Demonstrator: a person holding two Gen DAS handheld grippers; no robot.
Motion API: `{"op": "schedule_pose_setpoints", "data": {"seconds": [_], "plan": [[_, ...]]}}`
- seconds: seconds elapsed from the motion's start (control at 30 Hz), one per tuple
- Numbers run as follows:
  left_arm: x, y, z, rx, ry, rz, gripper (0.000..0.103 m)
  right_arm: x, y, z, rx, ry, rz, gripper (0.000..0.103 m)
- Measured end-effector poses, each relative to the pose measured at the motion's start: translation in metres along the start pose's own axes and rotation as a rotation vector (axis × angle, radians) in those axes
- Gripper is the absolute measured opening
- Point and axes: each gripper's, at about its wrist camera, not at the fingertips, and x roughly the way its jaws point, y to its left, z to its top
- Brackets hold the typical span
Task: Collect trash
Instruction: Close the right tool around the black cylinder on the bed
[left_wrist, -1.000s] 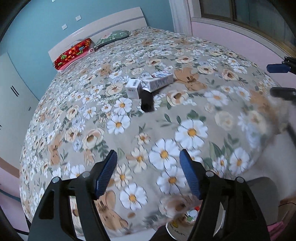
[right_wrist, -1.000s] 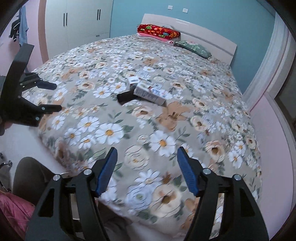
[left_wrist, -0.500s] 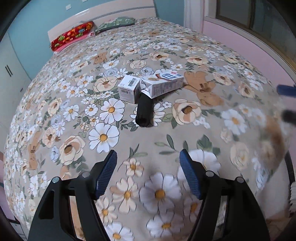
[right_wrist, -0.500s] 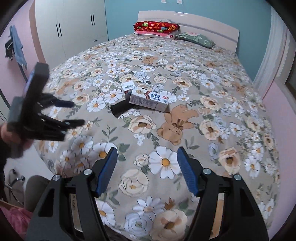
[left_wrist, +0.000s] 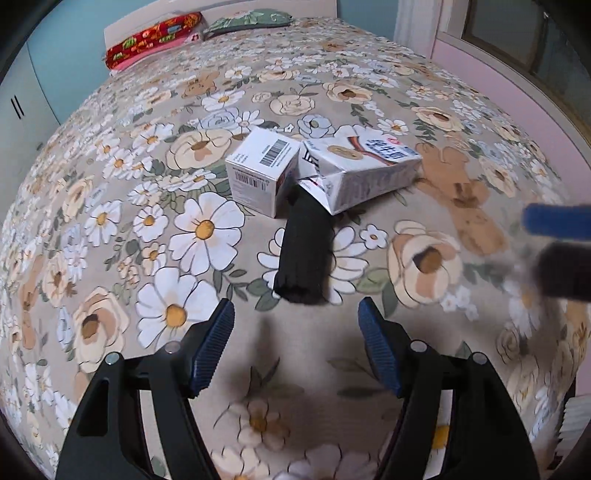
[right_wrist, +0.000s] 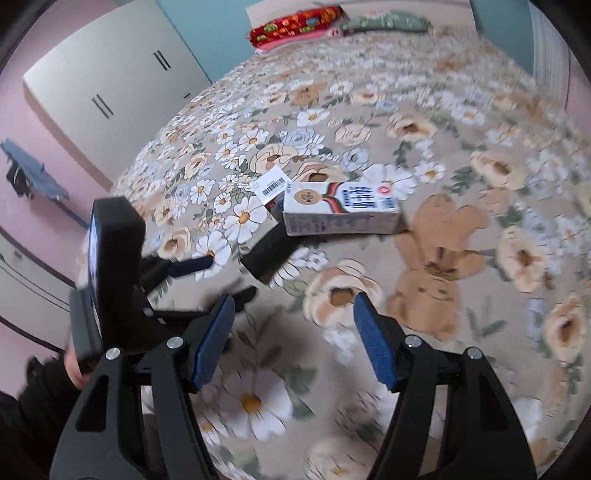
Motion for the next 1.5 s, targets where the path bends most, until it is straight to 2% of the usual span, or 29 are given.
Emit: {"op": "schedule_pose_setpoints", "data": {"seconds": [0.07,0.2,0.3,0.5,0.57,0.73,0.87,0.93,0.97,1.3,1.5], "plan": [[0.008,0.002,0.004,-0.004,0.011,-0.014,0.066,0.014,0.0,0.009,0.039,0.024,0.018,0.067],[0.017,0.002,0.007,0.0,0.012,-0.027,0.065,0.04,-0.003,0.029,0.159,0.069,0.038,0.067],[0.024,0.014,0.01,-0.062,0.023,-0.064,0.063,0.059,-0.007,0.042,0.262,0.098,0.021,0.067],[0.026,0.02,0.008,-0.055,-0.023,-0.087,0.061,0.092,-0.02,0.045,0.472,0.147,0.049,0.067],[0.026,0.018,0.009,-0.039,-0.032,-0.091,0.061,0.096,-0.019,0.045,0.488,0.151,0.035,0.067],[0.033,0.019,0.013,-0.035,-0.042,-0.107,0.052,0.104,-0.022,0.046,0.533,0.14,0.006,0.067],[0.038,0.023,0.014,-0.047,-0.052,-0.133,0.05,0.114,-0.025,0.046,0.554,0.163,0.039,0.067],[0.042,0.024,0.014,-0.049,-0.05,-0.158,0.038,0.117,-0.025,0.046,0.559,0.161,0.047,0.067],[0.043,0.025,0.013,-0.051,-0.052,-0.175,0.035,0.118,-0.026,0.046,0.562,0.157,0.06,0.067],[0.029,0.034,-0.005,-0.071,-0.107,-0.243,0.032,0.119,-0.022,0.043,0.575,0.142,0.154,0.065],[-0.002,0.035,-0.022,-0.062,-0.152,-0.286,0.032,0.108,-0.015,0.036,0.563,0.127,0.196,0.052]]}}
